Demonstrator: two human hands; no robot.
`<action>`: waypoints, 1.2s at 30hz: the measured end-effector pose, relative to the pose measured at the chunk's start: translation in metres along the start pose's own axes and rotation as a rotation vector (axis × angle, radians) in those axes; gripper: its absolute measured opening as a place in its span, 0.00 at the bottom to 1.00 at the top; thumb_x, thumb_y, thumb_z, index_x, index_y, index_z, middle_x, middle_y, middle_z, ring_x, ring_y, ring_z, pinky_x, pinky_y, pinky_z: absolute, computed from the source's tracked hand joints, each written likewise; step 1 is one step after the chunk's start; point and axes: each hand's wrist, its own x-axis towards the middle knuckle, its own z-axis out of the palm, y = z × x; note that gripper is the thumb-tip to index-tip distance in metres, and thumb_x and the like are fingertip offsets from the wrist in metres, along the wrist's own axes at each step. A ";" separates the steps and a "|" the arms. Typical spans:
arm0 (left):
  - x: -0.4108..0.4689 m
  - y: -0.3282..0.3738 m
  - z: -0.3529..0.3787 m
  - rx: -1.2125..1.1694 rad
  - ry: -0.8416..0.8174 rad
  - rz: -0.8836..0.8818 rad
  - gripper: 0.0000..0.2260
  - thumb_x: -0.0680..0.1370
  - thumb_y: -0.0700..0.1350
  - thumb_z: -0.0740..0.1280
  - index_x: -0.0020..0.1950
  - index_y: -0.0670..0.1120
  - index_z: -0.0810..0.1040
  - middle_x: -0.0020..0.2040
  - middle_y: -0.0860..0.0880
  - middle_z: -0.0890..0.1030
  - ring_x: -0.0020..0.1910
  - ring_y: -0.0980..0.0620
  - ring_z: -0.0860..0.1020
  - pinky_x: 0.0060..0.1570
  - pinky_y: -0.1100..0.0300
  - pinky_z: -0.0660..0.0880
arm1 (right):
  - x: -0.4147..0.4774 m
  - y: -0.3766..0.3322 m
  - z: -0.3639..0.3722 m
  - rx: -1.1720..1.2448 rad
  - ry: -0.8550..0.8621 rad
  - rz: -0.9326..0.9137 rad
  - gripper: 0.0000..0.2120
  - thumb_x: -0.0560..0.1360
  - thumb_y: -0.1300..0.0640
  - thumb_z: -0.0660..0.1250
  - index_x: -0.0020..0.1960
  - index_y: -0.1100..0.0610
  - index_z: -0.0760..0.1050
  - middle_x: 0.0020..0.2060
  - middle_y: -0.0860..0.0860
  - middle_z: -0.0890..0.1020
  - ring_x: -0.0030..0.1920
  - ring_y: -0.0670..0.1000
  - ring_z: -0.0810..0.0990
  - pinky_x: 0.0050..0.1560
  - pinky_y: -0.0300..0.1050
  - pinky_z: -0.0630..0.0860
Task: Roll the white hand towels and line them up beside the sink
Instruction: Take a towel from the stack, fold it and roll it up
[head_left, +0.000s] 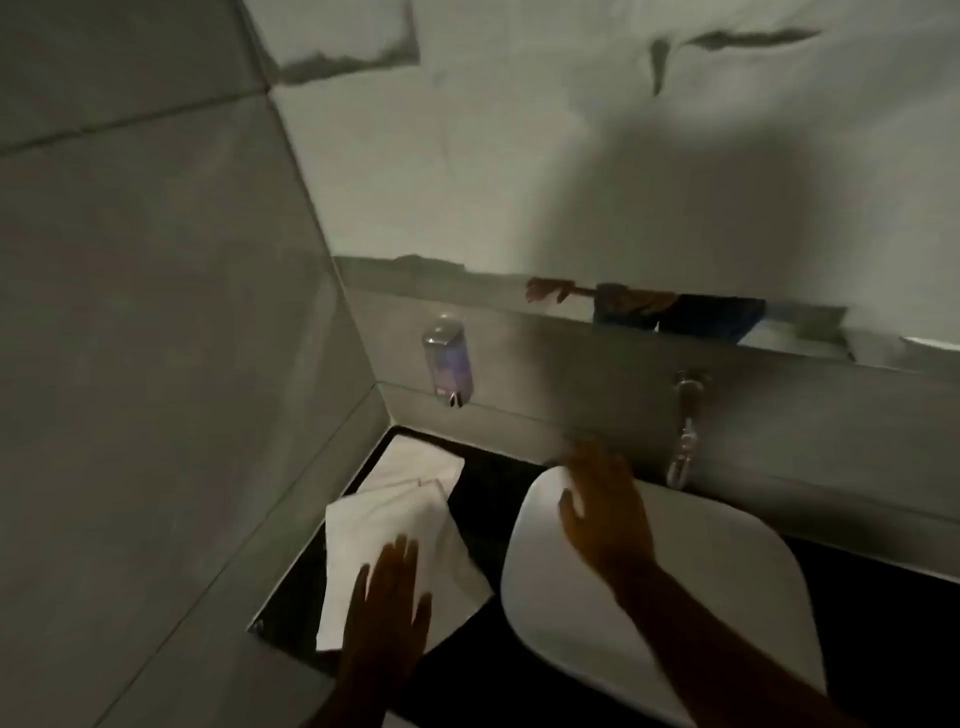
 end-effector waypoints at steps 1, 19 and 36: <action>-0.007 -0.017 0.019 -0.001 -0.014 0.011 0.30 0.83 0.60 0.44 0.80 0.46 0.60 0.80 0.46 0.61 0.77 0.45 0.62 0.76 0.47 0.53 | -0.006 -0.015 0.024 0.042 -0.093 -0.042 0.21 0.78 0.55 0.63 0.71 0.53 0.75 0.74 0.52 0.72 0.75 0.54 0.67 0.76 0.54 0.63; -0.017 -0.097 0.125 -0.042 -0.368 0.000 0.28 0.82 0.58 0.53 0.80 0.51 0.58 0.80 0.51 0.61 0.79 0.52 0.57 0.77 0.42 0.54 | -0.060 -0.099 0.289 0.220 -0.669 0.872 0.29 0.78 0.48 0.63 0.76 0.58 0.64 0.72 0.57 0.70 0.71 0.61 0.70 0.71 0.58 0.69; 0.030 -0.056 0.011 -0.388 0.204 -0.036 0.19 0.79 0.55 0.64 0.70 0.56 0.73 0.58 0.57 0.82 0.54 0.58 0.80 0.61 0.58 0.75 | 0.012 -0.178 0.125 0.952 -0.302 0.859 0.25 0.78 0.60 0.69 0.68 0.41 0.64 0.46 0.53 0.82 0.36 0.55 0.85 0.32 0.47 0.83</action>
